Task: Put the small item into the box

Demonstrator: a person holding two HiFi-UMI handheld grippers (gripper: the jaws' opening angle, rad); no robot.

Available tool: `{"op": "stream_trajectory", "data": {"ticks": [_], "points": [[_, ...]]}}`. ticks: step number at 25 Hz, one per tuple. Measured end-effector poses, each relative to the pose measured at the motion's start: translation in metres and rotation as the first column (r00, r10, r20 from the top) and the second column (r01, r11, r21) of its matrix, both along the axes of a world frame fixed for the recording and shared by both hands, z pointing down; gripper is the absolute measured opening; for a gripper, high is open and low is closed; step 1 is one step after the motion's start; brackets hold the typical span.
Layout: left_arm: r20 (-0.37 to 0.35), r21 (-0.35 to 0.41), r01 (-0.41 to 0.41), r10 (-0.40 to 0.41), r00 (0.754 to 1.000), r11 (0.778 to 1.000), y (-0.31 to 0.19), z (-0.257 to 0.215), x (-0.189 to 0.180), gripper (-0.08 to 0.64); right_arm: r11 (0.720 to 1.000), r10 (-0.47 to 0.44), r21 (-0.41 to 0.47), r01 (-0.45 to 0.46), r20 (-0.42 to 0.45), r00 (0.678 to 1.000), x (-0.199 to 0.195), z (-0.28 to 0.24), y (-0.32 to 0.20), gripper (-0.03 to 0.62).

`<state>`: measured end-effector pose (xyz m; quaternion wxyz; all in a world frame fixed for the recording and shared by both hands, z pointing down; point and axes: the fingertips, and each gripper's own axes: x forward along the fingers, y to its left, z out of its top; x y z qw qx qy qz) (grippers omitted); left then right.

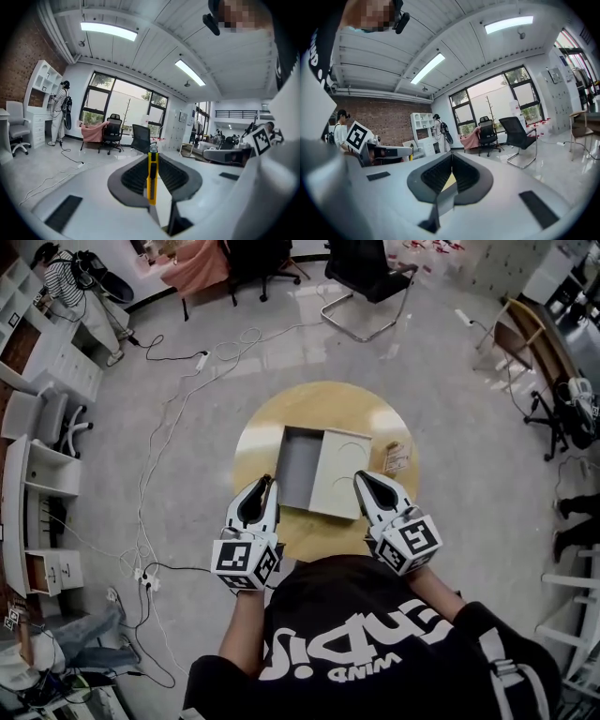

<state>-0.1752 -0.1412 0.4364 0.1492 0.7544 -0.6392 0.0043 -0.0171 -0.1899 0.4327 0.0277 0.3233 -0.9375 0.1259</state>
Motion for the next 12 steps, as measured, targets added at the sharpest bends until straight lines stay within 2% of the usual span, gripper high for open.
{"op": "stream_trajectory", "data": {"ticks": [6,12], "points": [[-0.013,-0.062,-0.075,0.074,0.997,0.995,-0.029,0.026,0.003,0.072,1.0,0.015,0.0,-0.015,-0.006,1.0,-0.003,0.002,-0.008,0.003],[0.008,-0.15,-0.125,0.128,0.992,0.981,-0.057,0.063,0.01,0.072,1.0,0.024,-0.001,-0.024,-0.009,1.0,-0.004,0.001,-0.015,0.003]]}}
